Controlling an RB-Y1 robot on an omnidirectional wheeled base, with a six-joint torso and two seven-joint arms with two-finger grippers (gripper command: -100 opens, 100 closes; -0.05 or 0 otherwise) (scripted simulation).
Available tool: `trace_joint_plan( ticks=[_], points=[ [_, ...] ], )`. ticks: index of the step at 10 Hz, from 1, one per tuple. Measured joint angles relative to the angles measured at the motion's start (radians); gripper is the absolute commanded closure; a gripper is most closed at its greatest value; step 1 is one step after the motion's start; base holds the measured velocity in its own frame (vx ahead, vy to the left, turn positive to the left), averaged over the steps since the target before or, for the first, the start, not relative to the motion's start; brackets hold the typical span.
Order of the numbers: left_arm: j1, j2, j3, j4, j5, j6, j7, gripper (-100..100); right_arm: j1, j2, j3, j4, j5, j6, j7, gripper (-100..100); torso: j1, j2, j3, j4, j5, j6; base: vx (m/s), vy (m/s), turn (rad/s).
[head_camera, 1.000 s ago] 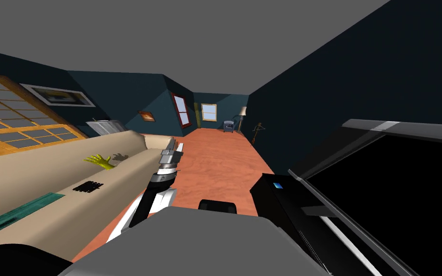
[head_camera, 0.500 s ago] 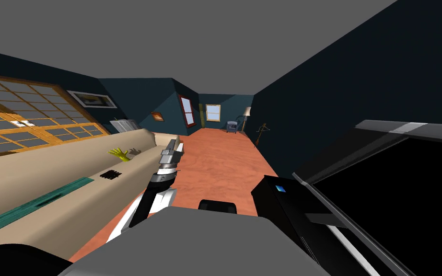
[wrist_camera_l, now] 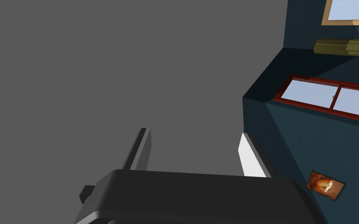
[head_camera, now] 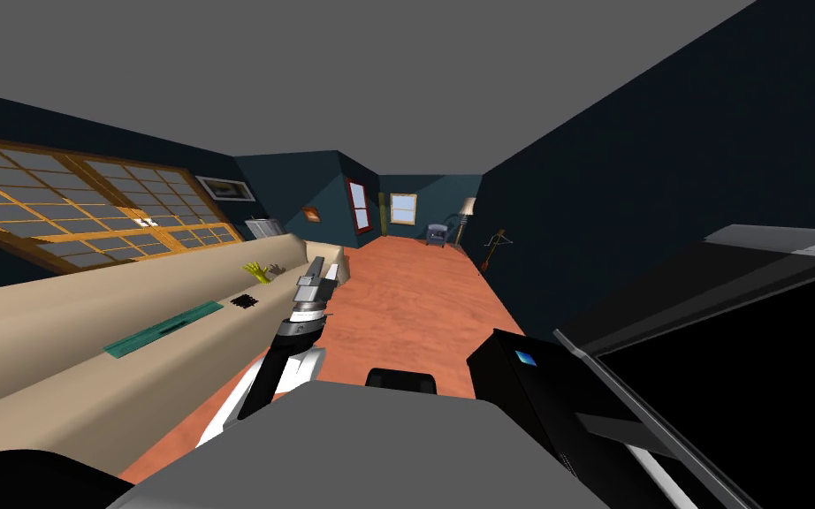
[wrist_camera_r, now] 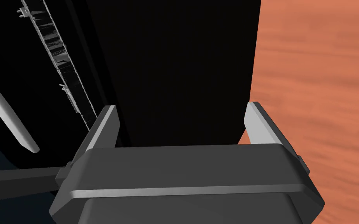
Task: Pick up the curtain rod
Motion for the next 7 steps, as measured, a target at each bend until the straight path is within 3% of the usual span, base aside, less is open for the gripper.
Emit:
trace_joint_plan(
  ticks=[3, 4, 5, 6, 7],
  points=[
    [0.0, 0.0, 0.0, 0.0, 0.0, 0.0, 0.0, 0, 0.012, -0.012, 0.017, 0.066, 0.017, 0.052, 0.0, -100, -0.003, 0.003, 0.001, 0.001, -0.001, 0.001, -0.076, -0.069, 0.16],
    [0.0, 0.0, 0.0, 0.0, 0.0, 0.0, 0.0, 0, 0.02, -0.027, 0.019, 0.059, 0.011, 0.075, 0.008, -100, -0.003, 0.002, 0.001, 0.0, -0.001, 0.001, -0.033, -0.033, 0.046],
    [0.0, 0.0, 0.0, 0.0, 0.0, 0.0, 0.0, 0, 0.01, -0.02, 0.022, 0.09, 0.014, 0.075, 0.01, -100, -0.001, 0.0, 0.0, 0.0, -0.001, 0.001, -0.01, -0.01, 0.005],
    [0.0, 0.0, 0.0, 0.0, 0.0, 0.0, 0.0, 0, 0.009, -0.019, 0.022, 0.095, 0.015, 0.072, 0.01, 0, 0.0, -0.002, -0.001, 0.0, 0.0, 0.001, 0.0, 0.0, 0.0],
    [0.0, 0.0, 0.0, 0.0, 0.0, 0.0, 0.0, 0, 0.009, -0.019, 0.022, 0.095, 0.015, 0.073, 0.01, -100, 0.001, -0.002, -0.001, 0.0, 0.0, 0.001, -0.015, -0.05, 0.065]
  ],
)
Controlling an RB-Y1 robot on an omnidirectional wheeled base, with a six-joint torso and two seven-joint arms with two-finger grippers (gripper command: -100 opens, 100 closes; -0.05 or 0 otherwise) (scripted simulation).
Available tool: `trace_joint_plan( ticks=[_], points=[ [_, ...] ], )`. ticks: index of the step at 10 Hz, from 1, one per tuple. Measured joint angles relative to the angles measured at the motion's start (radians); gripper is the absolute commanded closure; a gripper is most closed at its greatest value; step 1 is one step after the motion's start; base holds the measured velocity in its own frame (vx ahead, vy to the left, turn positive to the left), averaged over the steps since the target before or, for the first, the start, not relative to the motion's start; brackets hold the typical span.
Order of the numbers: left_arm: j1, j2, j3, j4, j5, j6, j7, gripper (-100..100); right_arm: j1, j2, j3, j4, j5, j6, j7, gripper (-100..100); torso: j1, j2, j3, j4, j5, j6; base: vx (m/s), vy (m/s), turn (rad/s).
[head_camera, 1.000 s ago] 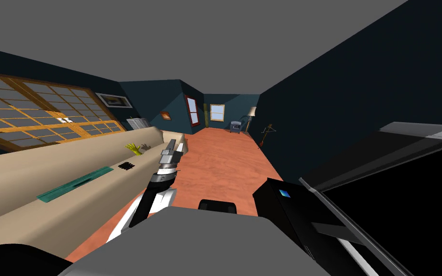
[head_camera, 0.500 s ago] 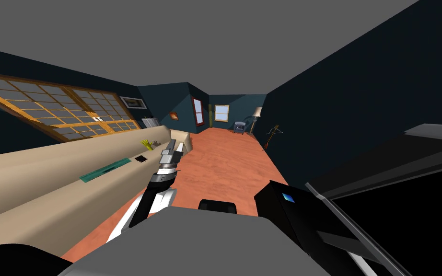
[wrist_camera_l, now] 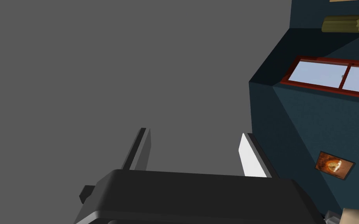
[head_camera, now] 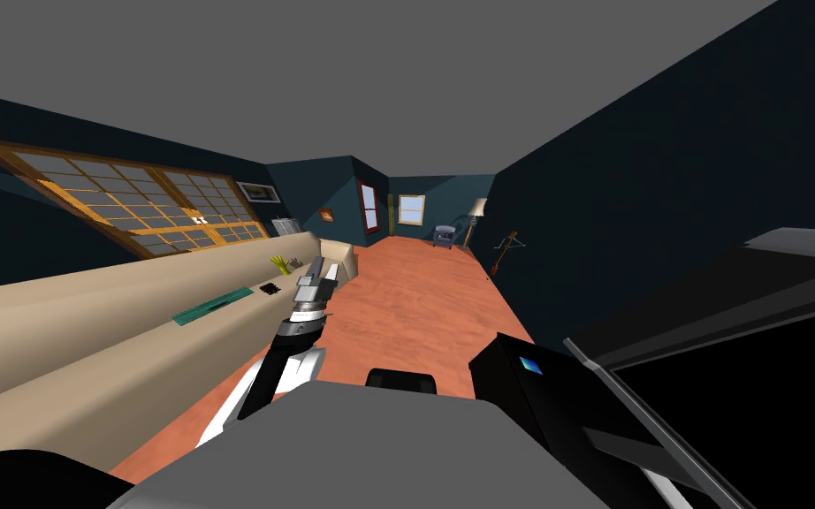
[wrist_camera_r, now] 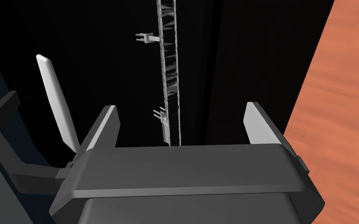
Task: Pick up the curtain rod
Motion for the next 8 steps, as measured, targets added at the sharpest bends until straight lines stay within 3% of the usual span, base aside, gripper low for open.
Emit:
trace_joint_plan(
  ticks=[3, 5, 6, 8],
  points=[
    [0.0, 0.0, 0.0, 0.0, 0.0, 0.0, 0.0, 0, -0.014, 0.041, -0.005, 0.041, 0.026, 0.002, -0.023, -100, -0.004, 0.002, 0.001, 0.0, -0.001, 0.0, -0.033, -0.072, 0.05],
    [0.0, 0.0, 0.0, 0.0, 0.0, 0.0, 0.0, 0, -0.039, 0.079, -0.007, 0.104, 0.046, -0.013, -0.038, -100, -0.003, 0.001, 0.001, 0.0, -0.001, 0.0, -0.019, -0.045, 0.049],
    [0.0, 0.0, 0.0, 0.0, 0.0, 0.0, 0.0, 0, -0.041, 0.081, -0.007, 0.108, 0.047, -0.015, -0.04, 100, -0.002, 0.0, 0.0, 0.0, 0.0, 0.0, -0.002, -0.006, -0.003],
    [0.0, 0.0, 0.0, 0.0, 0.0, 0.0, 0.0, 0, -0.041, 0.085, -0.006, 0.105, 0.046, -0.016, -0.04, 100, -0.001, 0.0, 0.0, 0.0, 0.002, 0.0, 0.0, 0.007, 0.002]
  ],
)
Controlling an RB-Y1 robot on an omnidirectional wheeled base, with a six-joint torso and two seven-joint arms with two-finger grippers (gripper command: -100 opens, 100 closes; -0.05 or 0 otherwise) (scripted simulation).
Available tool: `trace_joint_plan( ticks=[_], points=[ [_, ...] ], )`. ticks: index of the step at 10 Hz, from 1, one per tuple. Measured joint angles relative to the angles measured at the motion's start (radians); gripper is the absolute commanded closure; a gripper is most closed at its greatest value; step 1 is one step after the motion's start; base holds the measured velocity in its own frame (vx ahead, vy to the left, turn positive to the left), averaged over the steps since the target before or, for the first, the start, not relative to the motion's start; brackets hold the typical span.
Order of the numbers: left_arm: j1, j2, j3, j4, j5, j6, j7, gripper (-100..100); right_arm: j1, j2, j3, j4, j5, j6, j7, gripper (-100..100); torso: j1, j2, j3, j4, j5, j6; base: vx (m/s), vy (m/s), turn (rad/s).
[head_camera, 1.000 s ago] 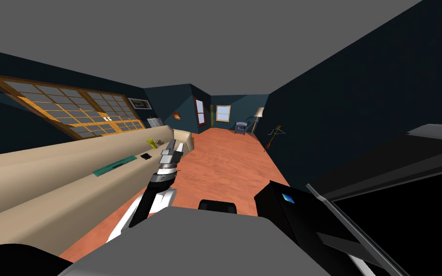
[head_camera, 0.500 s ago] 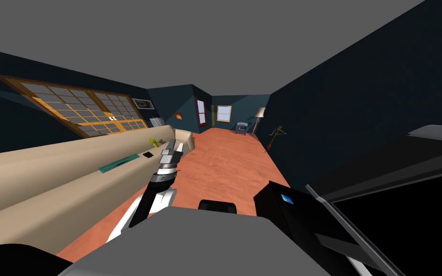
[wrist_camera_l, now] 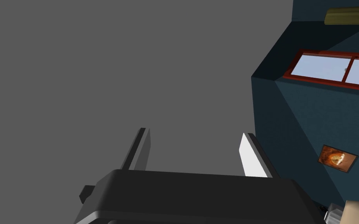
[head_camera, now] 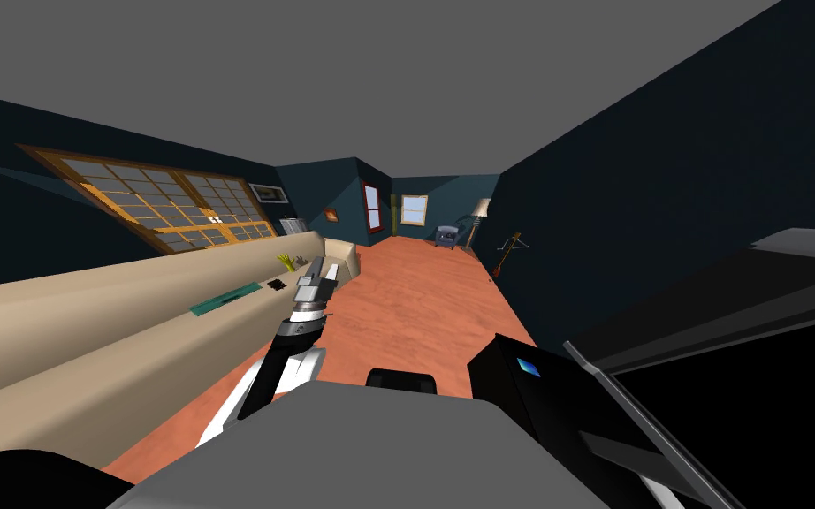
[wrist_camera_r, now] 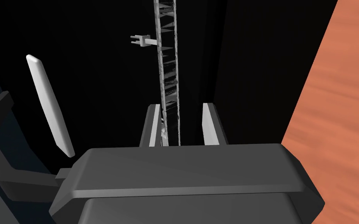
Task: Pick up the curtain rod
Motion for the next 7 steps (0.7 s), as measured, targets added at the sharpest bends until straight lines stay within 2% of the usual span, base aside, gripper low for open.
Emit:
trace_joint_plan(
  ticks=[2, 3, 4, 7],
  points=[
    [0.0, 0.0, 0.0, 0.0, 0.0, 0.0, 0.0, 0, 0.0, 0.0, 0.0, 0.0, 0.0, 0.0, 0.0, 100, -0.002, 0.0, 0.0, 0.0, -0.001, 0.0, 0.0, 0.0, 0.0],
    [0.0, 0.0, 0.0, 0.0, 0.0, 0.0, 0.0, 0, 0.0, 0.0, 0.0, 0.0, 0.0, 0.0, 0.001, 0, -0.003, 0.0, 0.0, 0.0, -0.001, 0.0, 0.0, 0.0, 0.0],
    [0.0, 0.0, 0.0, 0.0, 0.0, 0.0, 0.0, 0, 0.0, 0.0, 0.0, 0.0, 0.0, 0.0, 0.001, 100, -0.003, 0.0, 0.0, 0.0, -0.001, 0.0, 0.015, 0.027, -0.062],
    [0.0, 0.0, 0.0, 0.0, 0.0, 0.0, 0.0, 0, 0.021, -0.042, 0.001, -0.053, -0.02, 0.014, 0.017, 100, -0.001, 0.0, 0.0, 0.0, -0.004, 0.002, 0.026, 0.062, -0.058]
  ],
)
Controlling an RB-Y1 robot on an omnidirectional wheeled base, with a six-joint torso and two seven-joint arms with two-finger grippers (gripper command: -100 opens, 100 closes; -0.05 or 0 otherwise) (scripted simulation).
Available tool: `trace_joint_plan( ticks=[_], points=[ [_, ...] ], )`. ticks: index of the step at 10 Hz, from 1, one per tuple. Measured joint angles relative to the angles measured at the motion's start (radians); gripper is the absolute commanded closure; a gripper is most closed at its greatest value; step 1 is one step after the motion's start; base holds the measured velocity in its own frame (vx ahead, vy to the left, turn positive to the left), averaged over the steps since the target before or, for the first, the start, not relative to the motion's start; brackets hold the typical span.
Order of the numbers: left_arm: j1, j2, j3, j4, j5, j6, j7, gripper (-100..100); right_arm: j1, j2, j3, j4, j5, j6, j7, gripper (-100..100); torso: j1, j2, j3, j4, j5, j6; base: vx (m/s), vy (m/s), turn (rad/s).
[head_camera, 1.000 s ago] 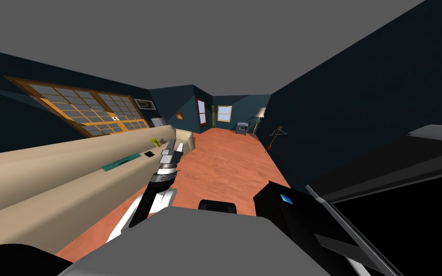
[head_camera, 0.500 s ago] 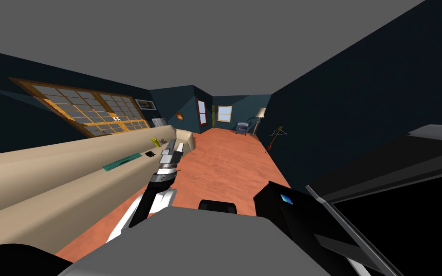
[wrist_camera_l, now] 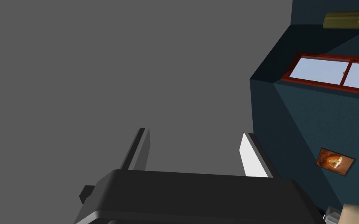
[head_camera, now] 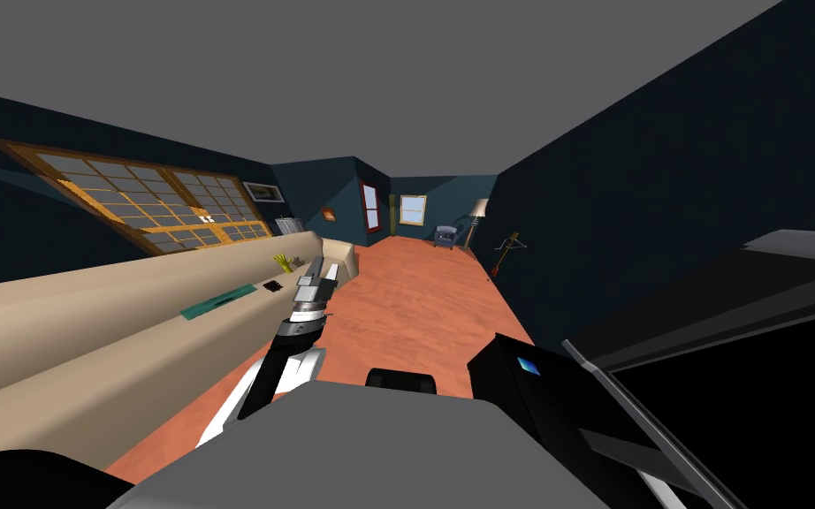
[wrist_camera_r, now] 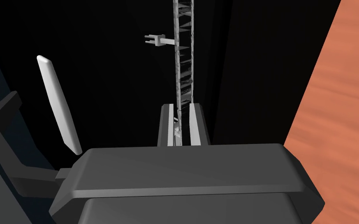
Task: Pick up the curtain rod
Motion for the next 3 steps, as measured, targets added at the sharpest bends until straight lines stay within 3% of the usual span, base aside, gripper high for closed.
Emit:
trace_joint_plan(
  ticks=[2, 3],
  points=[
    [0.0, 0.0, 0.0, 0.0, 0.0, 0.0, 0.0, 0, 0.013, -0.033, 0.003, -0.033, -0.021, -0.003, 0.018, 100, 0.001, 0.0, 0.0, 0.0, 0.0, 0.0, 0.02, 0.058, -0.044],
    [0.0, 0.0, 0.0, 0.0, 0.0, 0.0, 0.0, 0, 0.014, -0.034, 0.004, -0.034, -0.022, -0.004, 0.02, 0, -0.001, 0.001, 0.0, 0.0, 0.0, 0.0, 0.002, 0.008, 0.002]
  ],
)
